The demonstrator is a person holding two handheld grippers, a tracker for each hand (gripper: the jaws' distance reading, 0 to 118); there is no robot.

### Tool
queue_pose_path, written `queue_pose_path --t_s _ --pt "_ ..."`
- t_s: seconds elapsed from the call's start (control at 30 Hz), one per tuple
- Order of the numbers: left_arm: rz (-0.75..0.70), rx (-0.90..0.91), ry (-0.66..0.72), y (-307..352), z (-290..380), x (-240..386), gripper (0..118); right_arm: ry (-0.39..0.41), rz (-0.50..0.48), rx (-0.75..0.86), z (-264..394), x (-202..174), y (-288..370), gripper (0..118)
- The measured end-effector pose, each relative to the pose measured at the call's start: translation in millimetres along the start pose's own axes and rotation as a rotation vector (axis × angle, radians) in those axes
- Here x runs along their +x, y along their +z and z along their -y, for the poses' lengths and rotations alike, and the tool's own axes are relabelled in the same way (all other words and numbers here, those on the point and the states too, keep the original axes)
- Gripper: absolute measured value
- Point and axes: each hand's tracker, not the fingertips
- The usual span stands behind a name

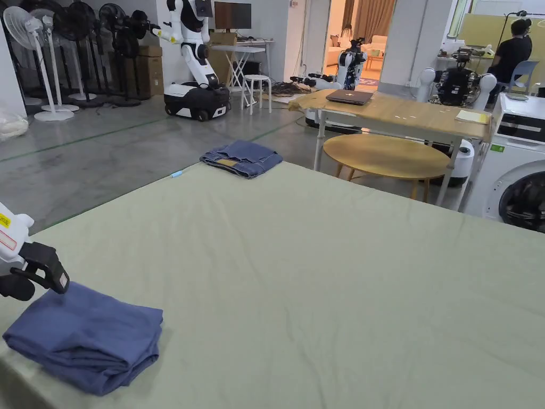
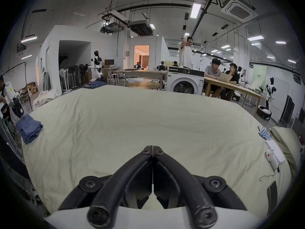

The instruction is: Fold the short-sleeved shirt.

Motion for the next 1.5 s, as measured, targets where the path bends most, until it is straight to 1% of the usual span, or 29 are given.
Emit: queue_pose_path --t_s 0.07,0.2,0.27,0.37,0.47,0.63,0.73,0.77,0.8,0.83,0.97,1.0,1.1,1.17,1.27,1.5 --pt "0.034 0.073 -0.036 9 1 9 60 -0.006 -0.003 0.002 2 2 -1 0" --pt "0.12 0.125 -0.098 0 20 45 60 -0.022 -0.002 0.0 4 3 -4 0" --pt "0.206 0.138 -0.147 -16 38 73 60 -0.031 -0.004 0.0 5 4 -4 0" --pt "0.298 0.17 -0.197 -40 68 117 60 -0.041 -0.001 0.0 5 7 -4 0" --pt "0.378 0.242 -0.259 -56 98 167 60 -0.044 0.007 0.004 3 11 -4 0" --pt "0.435 0.432 -0.335 -70 146 256 60 -0.063 0.033 0.028 -3 20 -3 0" --pt "0.41 0.541 -0.377 -75 170 303 60 -0.077 0.046 0.04 -7 26 -2 0" --pt "0.375 0.597 -0.416 -75 179 321 59 -0.082 0.053 0.049 -8 28 -1 0" --pt "0.354 0.628 -0.432 -75 185 332 58 -0.085 0.058 0.056 -10 28 0 0" --pt "0.33 0.68 -0.467 -75 194 346 54 -0.086 0.064 0.062 -11 29 0 0" --pt "0.225 0.826 -0.578 -78 220 388 25 -0.094 0.079 0.093 -16 31 2 0" --pt "0.219 0.85 -0.592 -79 228 398 17 -0.091 0.087 0.106 -17 32 3 0" --pt "0.267 0.824 -0.596 -83 238 413 8 -0.094 0.102 0.14 -21 33 7 0" --pt "0.281 0.833 -0.574 -85 245 422 1 -0.097 0.112 0.158 -23 33 10 0" --pt "0.272 0.889 -0.557 -81 253 428 0 -0.107 0.119 0.18 -25 35 14 0" --pt "0.257 0.908 -0.556 -80 260 428 0 -0.13 0.139 0.215 -22 37 22 0"
